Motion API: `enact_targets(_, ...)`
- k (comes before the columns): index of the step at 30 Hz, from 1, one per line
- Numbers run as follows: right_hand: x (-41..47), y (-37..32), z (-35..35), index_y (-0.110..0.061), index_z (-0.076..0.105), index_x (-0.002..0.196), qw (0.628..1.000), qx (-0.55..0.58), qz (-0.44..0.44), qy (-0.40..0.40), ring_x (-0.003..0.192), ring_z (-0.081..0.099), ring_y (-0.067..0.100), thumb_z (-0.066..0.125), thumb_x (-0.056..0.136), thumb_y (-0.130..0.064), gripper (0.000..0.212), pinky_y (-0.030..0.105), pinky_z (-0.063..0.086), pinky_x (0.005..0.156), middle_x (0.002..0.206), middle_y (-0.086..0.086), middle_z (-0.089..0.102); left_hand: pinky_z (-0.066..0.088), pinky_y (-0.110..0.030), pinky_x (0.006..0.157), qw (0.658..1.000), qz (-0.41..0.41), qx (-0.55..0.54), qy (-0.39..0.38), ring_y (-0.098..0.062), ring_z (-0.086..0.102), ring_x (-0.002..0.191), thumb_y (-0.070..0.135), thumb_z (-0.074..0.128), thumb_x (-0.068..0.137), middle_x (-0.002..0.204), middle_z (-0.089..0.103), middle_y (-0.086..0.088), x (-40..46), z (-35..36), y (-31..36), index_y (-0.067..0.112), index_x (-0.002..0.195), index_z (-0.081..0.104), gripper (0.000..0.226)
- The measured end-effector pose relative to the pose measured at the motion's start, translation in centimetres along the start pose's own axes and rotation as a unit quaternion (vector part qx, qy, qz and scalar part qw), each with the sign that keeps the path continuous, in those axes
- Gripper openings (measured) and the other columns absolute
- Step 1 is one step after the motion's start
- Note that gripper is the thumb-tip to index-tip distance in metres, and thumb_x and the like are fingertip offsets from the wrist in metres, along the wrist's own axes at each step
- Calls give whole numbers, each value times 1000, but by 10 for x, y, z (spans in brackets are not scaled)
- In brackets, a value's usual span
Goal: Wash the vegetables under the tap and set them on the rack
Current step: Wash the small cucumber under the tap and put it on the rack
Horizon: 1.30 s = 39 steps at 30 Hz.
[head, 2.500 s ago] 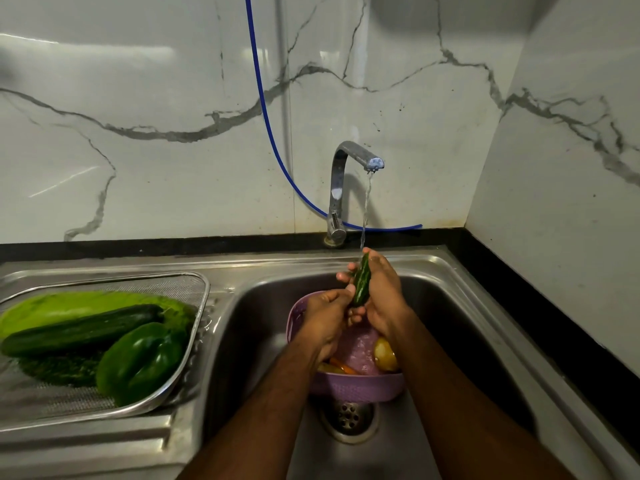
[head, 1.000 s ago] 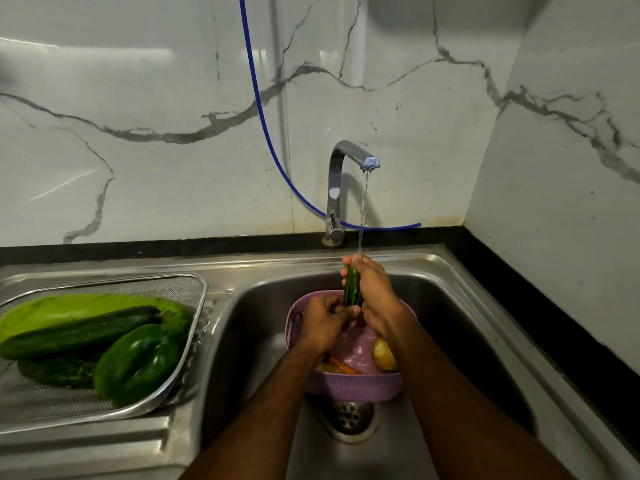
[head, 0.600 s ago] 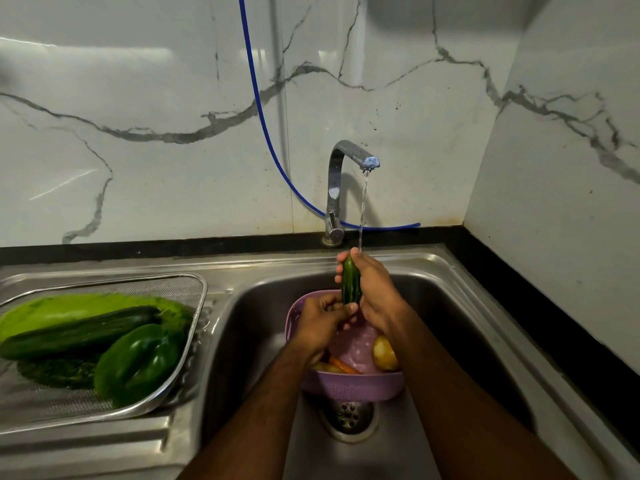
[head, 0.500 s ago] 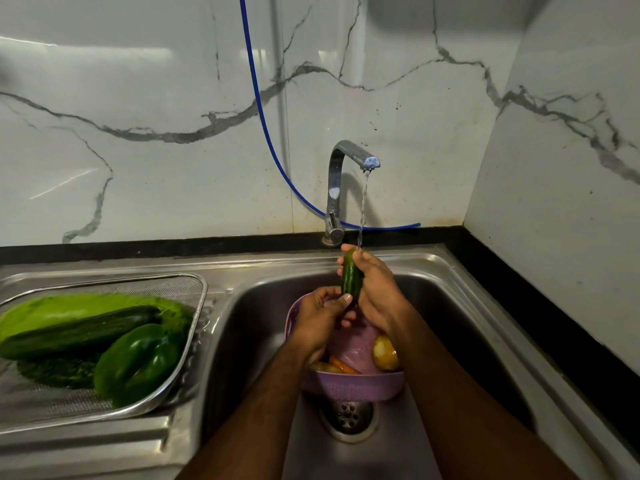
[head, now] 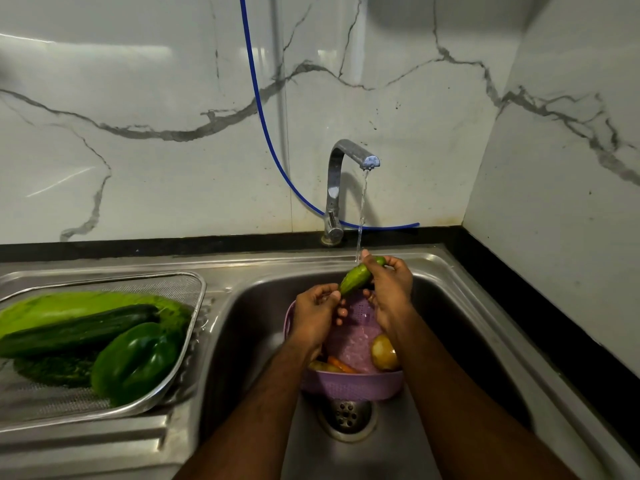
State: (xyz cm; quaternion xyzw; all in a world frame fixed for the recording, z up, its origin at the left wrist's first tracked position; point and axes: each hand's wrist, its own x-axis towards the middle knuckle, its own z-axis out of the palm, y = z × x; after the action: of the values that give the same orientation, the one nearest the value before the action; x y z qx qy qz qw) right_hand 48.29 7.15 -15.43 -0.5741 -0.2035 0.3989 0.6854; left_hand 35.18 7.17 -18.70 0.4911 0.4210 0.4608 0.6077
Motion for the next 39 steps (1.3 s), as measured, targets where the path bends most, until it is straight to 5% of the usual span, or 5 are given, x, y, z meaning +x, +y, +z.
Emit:
enact_targets(21,-4,-7,1,-16,63,126,986,135,26,-96,110,69,27,47,108,-14,24,48,55,101,117,17,71,50,-20,54,998,-8,-60,-27,-9,58,56,6,49,103,76,66,-10,-1,15,4,-6,103,67,22)
enact_targets(26,-12,-3,8,-37,43,147,982,11,22,-188,70,65,22,50,108,-18,44,31,41,49,114,14,71,53,-22,59,998,15,-63,7,-12,61,57,0,55,98,71,69,-11,0,18,5,-8,100,70,18)
enact_targets(30,-12,1,4,-41,25,158,967,-31,14,-252,105,68,47,59,94,12,89,27,36,45,129,15,62,54,-20,57,998,24,-64,7,-12,62,56,-3,57,95,67,69,-12,0,17,4,-2,92,73,16)
enact_targets(34,-16,-1,4,-40,30,151,976,-21,19,-214,57,59,14,56,102,-4,66,23,38,41,106,20,66,56,-22,61,998,29,-58,11,-12,65,60,-3,59,94,71,71,-12,3,18,4,-3,94,73,13)
enact_targets(39,-13,-4,12,-35,38,140,988,-14,23,-154,78,73,22,49,107,-36,34,26,49,43,118,18,65,57,-27,66,997,20,-79,7,-15,63,63,0,60,96,77,70,-15,-2,18,6,-6,102,71,14)
